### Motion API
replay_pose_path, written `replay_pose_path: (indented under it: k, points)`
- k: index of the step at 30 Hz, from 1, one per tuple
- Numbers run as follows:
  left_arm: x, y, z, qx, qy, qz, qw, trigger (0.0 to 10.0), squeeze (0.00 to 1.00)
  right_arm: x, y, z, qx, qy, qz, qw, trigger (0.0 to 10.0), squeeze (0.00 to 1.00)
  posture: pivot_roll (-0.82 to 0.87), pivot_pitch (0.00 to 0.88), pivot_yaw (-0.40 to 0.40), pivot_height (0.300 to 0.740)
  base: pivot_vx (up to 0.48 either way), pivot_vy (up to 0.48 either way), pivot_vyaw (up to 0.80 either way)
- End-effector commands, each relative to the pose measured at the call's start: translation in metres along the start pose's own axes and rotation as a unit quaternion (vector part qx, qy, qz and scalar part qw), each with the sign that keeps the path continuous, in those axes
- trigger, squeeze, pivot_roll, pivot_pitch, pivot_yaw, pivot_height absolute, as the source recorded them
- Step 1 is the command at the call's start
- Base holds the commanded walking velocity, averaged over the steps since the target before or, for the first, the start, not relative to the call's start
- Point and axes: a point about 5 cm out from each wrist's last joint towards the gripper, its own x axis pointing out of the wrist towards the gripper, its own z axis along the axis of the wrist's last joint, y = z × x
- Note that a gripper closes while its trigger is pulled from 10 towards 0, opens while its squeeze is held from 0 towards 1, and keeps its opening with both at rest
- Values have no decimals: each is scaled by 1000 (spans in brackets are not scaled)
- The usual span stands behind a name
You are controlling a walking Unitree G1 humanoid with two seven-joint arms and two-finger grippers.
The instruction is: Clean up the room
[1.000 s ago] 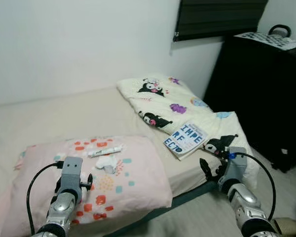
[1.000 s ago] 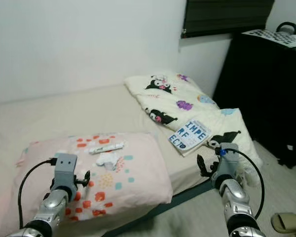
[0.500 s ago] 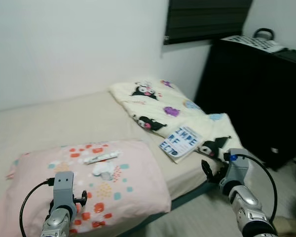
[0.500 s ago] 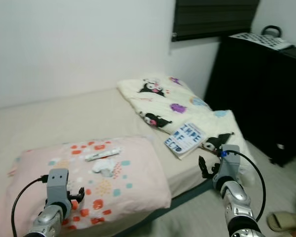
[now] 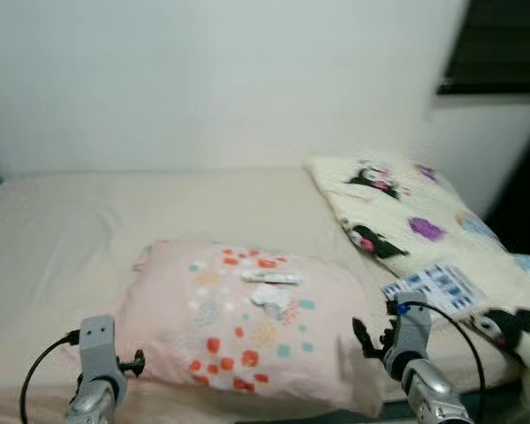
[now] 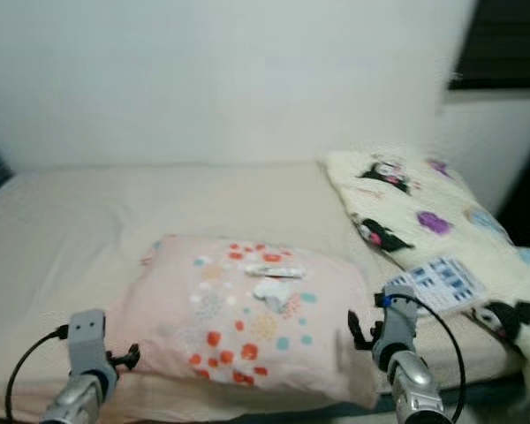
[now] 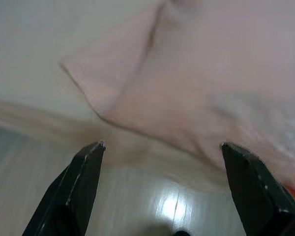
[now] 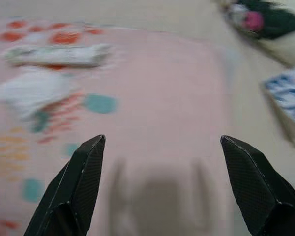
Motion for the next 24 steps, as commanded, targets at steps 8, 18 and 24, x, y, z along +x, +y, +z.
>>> replay_pose_path:
  k: [8, 18, 24]
  points:
    - [-8, -13, -20, 25, 16, -83, 996, 10000, 0, -5, 3, 4, 12, -26, 53, 998, 10000, 0, -8, 0, -66, 730, 0, 0, 0]
    - [-20, -18, -56, 71, 97, -86, 989, 10000, 0, -12, 8, -27, -6, 28, 16, 999, 10000, 0, -44, 0, -25, 730, 0, -135, 221]
    - [-12, -29, -39, 73, 80, -97, 989, 10000, 0, -7, 21, -18, -21, 10, 47, 999, 10000, 0, -64, 0, -20, 730, 0, -450, 783]
